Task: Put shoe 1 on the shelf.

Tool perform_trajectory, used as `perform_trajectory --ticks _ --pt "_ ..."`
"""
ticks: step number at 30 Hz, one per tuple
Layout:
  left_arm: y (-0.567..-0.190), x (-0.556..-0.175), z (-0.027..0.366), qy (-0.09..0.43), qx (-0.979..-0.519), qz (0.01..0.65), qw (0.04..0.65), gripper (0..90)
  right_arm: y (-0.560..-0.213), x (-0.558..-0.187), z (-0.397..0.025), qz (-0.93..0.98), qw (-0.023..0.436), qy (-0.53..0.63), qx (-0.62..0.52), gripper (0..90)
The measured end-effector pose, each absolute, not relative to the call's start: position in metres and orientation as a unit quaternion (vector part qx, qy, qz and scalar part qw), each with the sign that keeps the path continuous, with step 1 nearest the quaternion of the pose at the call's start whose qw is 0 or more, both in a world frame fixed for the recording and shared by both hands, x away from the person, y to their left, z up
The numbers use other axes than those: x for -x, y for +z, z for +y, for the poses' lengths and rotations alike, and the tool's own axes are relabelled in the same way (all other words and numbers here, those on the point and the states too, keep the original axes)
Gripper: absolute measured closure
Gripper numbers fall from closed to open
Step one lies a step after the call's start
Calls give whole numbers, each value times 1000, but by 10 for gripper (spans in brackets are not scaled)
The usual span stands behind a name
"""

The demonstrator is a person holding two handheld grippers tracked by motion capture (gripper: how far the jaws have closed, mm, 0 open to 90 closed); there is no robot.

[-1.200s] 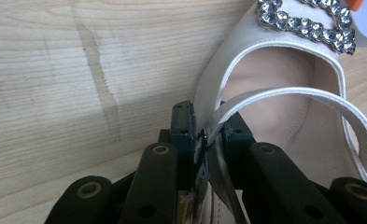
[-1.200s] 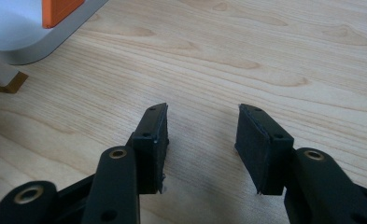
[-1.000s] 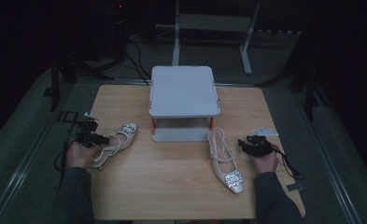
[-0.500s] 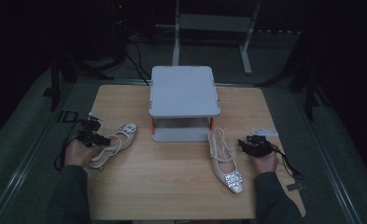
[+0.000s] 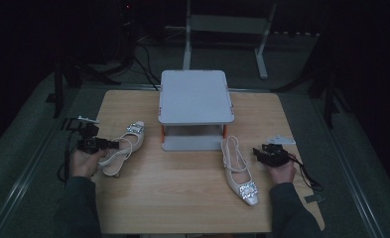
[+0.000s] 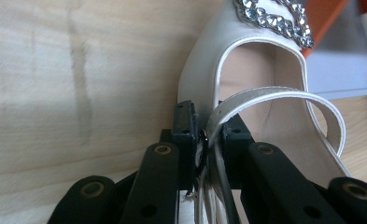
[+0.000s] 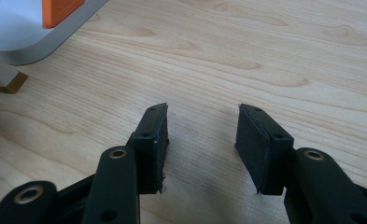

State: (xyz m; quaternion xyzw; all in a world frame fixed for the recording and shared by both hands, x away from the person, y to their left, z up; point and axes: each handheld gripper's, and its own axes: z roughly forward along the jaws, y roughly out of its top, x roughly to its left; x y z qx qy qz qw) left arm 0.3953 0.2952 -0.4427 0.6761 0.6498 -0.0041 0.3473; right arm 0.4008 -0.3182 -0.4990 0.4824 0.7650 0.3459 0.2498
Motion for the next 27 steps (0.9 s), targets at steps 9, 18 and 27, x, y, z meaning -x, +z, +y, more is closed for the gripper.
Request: perform_trajectory --ticks 9,18,27 --pt "-415 -400 286 25 -659 659 361 805 -499 -401 -318 765 250 346 -483 534" --pt "-389 -404 278 45 -643 665 379 804 -499 -401 -318 765 250 346 -483 534" --pt "-365 -412 271 55 -621 676 393 804 -499 -402 -318 763 248 348 -484 532"
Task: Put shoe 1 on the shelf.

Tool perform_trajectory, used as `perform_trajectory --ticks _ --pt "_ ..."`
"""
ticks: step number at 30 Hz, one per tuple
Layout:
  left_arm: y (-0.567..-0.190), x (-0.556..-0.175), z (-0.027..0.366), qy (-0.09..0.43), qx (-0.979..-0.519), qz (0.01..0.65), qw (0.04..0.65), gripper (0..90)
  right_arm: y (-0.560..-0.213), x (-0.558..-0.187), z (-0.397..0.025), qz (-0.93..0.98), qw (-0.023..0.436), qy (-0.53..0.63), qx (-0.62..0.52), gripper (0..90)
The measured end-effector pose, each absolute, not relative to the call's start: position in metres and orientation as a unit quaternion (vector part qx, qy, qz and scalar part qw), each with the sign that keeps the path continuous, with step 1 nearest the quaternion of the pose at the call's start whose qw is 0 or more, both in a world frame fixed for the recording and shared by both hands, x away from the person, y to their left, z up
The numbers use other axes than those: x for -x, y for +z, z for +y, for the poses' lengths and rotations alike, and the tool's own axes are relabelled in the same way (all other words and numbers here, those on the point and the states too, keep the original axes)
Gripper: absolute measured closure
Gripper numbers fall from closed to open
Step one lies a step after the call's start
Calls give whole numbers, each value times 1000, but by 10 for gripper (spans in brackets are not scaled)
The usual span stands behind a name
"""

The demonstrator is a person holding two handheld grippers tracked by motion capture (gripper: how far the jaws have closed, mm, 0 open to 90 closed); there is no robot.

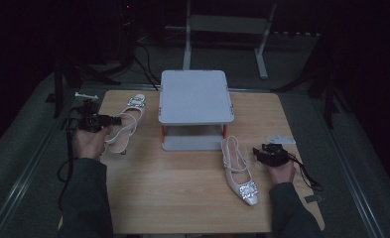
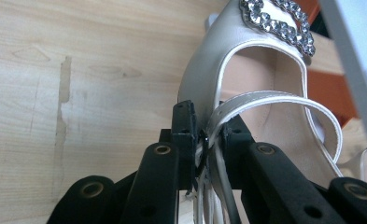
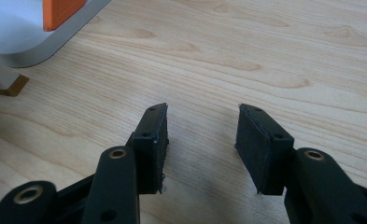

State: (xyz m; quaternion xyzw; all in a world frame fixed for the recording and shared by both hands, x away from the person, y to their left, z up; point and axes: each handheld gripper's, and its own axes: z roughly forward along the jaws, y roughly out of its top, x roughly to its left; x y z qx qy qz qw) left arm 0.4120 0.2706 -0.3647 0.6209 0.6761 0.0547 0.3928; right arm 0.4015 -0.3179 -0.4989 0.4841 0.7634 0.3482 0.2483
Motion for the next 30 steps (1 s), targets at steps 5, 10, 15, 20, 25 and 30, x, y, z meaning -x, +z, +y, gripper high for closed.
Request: perform_trajectory --ticks 5,10,15,20,25,30 --pt "-354 -415 268 58 -611 678 403 805 -499 -402 -318 763 248 349 -485 532" --pt "-348 -417 266 60 -607 679 409 804 -499 -402 -317 762 247 349 -486 532" --pt "-341 -420 264 60 -600 682 414 803 -499 -402 -317 763 246 350 -485 532" --pt "-333 -423 262 62 -596 682 420 803 -499 -403 -318 762 246 350 -485 531" --pt "-324 -427 259 63 -594 681 424 803 -499 -403 -317 763 245 351 -485 532" --pt "-313 -429 258 66 -588 681 431 803 -499 -403 -317 763 244 351 -485 532"
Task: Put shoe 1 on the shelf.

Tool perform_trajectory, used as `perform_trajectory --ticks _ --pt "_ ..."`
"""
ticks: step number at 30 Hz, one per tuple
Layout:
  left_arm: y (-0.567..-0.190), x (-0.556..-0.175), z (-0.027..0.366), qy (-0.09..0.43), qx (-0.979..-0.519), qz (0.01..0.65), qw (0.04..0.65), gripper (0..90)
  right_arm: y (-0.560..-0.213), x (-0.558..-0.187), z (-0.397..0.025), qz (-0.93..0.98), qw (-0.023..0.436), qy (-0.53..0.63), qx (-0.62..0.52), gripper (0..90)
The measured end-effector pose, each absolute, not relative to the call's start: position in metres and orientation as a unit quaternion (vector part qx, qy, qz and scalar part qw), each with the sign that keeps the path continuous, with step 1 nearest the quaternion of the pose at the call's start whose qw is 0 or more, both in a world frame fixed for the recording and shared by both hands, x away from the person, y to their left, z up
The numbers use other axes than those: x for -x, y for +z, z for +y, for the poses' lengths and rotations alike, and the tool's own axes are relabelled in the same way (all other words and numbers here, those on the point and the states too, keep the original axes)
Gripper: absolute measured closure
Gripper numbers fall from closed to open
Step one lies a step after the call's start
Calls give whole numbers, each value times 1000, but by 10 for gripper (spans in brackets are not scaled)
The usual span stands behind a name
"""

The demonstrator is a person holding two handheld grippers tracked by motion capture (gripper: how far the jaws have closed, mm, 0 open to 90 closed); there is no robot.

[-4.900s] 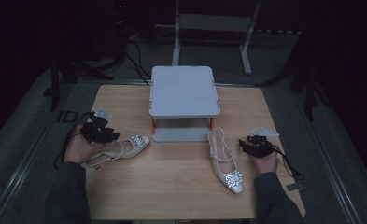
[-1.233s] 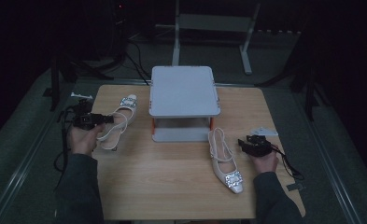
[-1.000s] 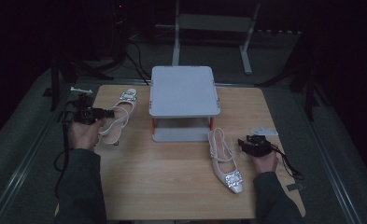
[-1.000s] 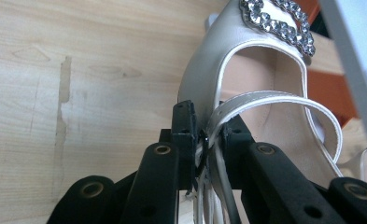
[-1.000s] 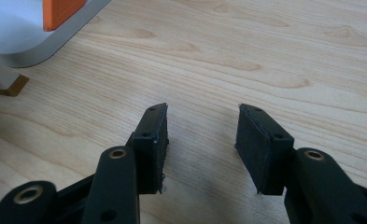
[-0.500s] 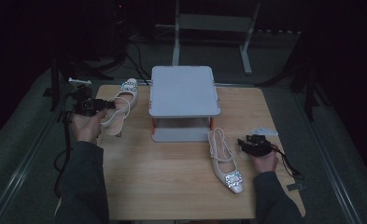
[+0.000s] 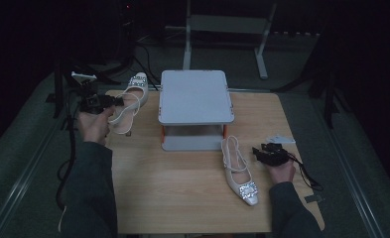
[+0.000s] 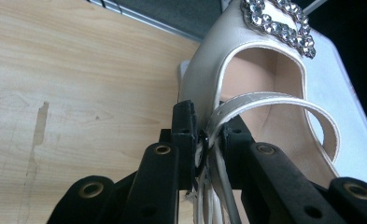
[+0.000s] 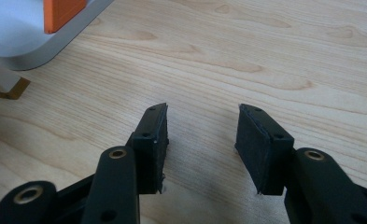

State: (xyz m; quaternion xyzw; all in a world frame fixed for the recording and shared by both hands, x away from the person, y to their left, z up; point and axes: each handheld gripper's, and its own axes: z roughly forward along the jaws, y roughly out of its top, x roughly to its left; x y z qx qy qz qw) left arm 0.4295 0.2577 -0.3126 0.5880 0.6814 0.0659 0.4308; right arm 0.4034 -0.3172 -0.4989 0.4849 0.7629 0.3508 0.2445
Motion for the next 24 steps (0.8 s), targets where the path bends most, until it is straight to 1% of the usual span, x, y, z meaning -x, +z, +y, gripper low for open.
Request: perform_trajectory --ticks 9,17,23,24 --pt "-294 -435 246 65 -582 679 443 803 -499 -404 -317 763 244 352 -484 532" --pt "-282 -445 225 61 -575 680 451 803 -499 -405 -316 764 243 352 -484 532" --pt "-271 -453 204 61 -574 679 453 803 -499 -406 -314 765 243 352 -482 532" --pt "-267 -455 195 63 -573 683 448 804 -499 -406 -314 766 242 351 -481 532"
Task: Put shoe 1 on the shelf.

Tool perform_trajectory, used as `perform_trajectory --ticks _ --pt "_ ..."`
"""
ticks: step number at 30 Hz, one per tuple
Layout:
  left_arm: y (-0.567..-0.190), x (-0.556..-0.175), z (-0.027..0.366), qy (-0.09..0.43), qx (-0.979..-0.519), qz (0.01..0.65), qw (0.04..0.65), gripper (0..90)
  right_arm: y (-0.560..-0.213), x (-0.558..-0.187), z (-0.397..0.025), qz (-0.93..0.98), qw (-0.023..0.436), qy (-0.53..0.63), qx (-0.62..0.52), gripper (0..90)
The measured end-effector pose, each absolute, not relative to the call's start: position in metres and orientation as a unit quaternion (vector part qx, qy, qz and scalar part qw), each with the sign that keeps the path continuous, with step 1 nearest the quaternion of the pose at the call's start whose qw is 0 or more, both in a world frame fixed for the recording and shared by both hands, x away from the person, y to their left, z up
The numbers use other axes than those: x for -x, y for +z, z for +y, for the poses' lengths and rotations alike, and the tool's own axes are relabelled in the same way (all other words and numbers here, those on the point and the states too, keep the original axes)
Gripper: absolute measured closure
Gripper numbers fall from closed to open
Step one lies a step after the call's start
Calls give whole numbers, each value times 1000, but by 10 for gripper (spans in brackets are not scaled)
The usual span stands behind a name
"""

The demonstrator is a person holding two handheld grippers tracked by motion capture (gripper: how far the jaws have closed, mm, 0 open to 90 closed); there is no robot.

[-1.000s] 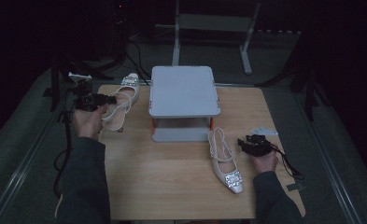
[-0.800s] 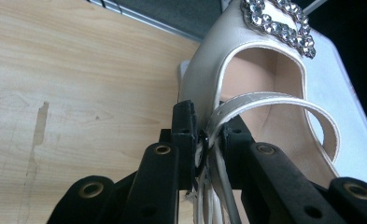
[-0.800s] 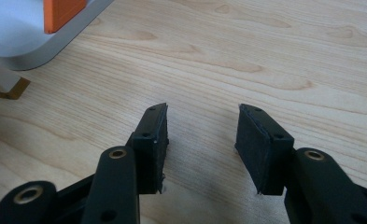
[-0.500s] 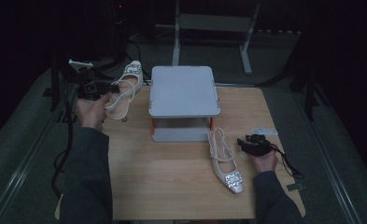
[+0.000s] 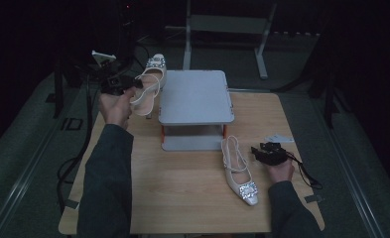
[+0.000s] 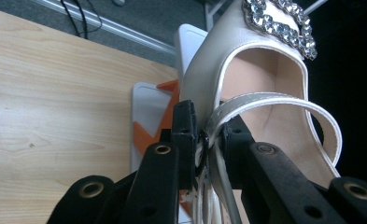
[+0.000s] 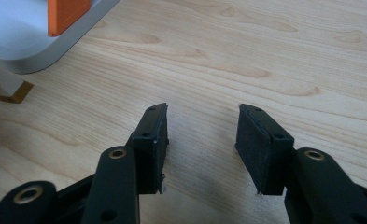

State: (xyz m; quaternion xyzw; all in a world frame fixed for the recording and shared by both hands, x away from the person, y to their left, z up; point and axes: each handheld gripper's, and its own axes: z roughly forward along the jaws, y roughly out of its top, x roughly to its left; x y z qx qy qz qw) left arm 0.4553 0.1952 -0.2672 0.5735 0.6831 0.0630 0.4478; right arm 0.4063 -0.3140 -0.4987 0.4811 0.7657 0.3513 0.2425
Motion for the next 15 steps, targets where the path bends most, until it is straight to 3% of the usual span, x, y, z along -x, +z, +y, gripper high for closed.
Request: perform_trajectory --ticks 15 --pt "-260 -473 136 51 -556 699 446 800 -498 -408 -312 768 242 353 -477 531"
